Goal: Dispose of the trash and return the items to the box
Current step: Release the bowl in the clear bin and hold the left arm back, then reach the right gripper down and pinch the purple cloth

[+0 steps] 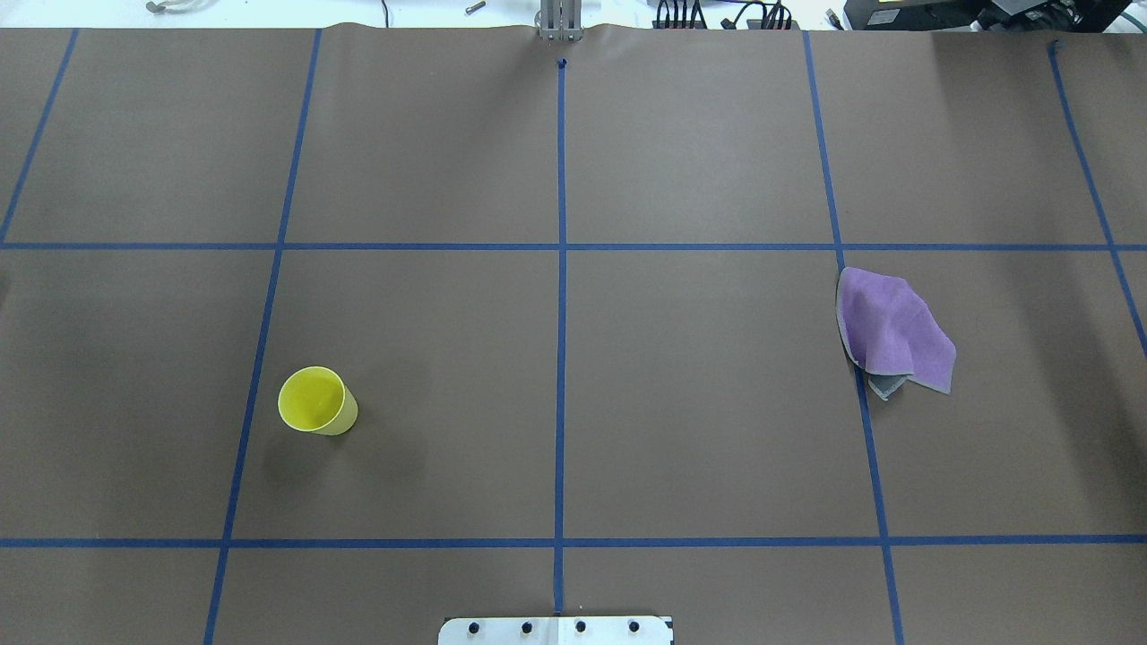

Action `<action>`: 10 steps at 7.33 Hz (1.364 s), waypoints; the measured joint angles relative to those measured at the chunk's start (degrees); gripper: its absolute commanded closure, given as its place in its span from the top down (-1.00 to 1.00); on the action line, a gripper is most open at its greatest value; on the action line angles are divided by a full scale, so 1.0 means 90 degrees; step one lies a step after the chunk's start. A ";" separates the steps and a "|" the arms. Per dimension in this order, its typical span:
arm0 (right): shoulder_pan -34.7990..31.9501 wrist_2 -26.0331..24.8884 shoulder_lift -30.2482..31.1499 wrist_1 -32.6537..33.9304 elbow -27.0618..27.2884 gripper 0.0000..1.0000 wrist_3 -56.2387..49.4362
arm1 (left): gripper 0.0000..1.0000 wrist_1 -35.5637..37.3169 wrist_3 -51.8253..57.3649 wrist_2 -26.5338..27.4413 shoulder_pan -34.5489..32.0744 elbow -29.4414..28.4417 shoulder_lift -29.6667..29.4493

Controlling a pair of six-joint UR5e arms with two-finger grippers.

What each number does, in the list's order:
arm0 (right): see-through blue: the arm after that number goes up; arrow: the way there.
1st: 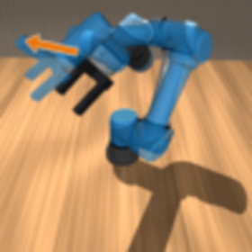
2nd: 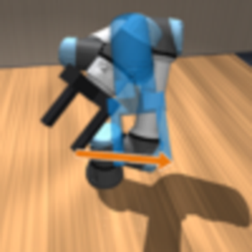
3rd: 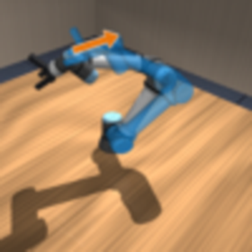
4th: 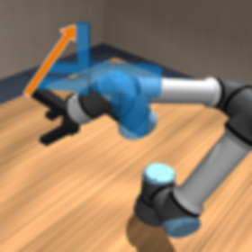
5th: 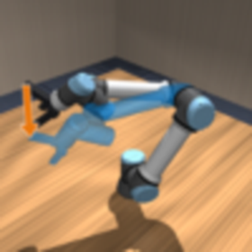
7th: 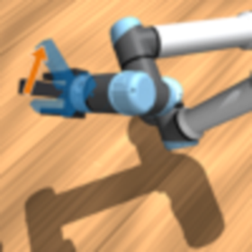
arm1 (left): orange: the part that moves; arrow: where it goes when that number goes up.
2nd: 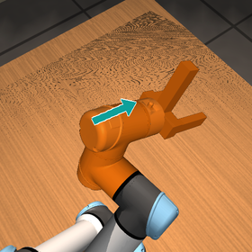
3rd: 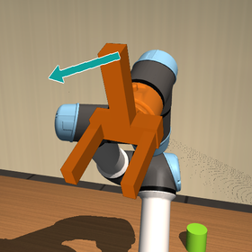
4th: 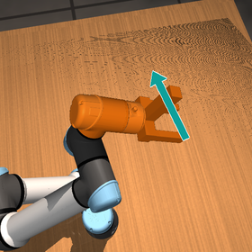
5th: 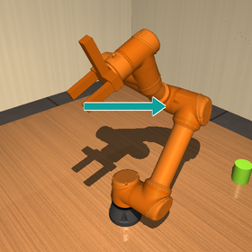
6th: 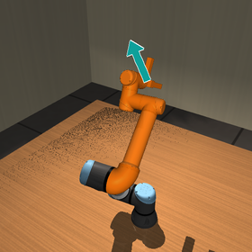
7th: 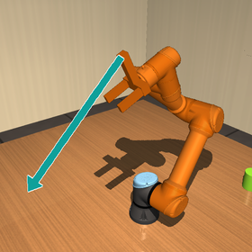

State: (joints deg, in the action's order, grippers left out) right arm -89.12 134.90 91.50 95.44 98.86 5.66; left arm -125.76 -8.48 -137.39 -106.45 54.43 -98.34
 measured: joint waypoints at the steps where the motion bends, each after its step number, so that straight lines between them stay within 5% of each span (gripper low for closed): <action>1: 0.0000 0.0006 0.0001 0.0008 -0.0004 1.00 -0.0002 | 0.97 0.0604 -0.0006 -0.0046 -0.0018 0.0809 0.0020; 4: 0.0033 0.0017 0.0004 0.0047 0.0007 1.00 0.0002 | 0.97 0.2974 -0.0267 0.0149 0.0301 0.3799 0.0610; 6: 0.0348 0.0014 -0.0037 0.0032 0.0200 1.00 0.0002 | 0.97 0.3444 -0.1716 0.0186 0.1148 0.5326 0.0990; 10: 0.2094 0.0056 -0.0886 -0.0118 0.0601 1.00 0.2501 | 0.97 0.3462 -0.4008 0.0218 0.2615 0.6495 0.1079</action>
State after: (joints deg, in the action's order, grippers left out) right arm -70.28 135.40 83.53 94.38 104.27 28.17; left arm -94.60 -44.55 -135.43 -82.92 112.88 -88.63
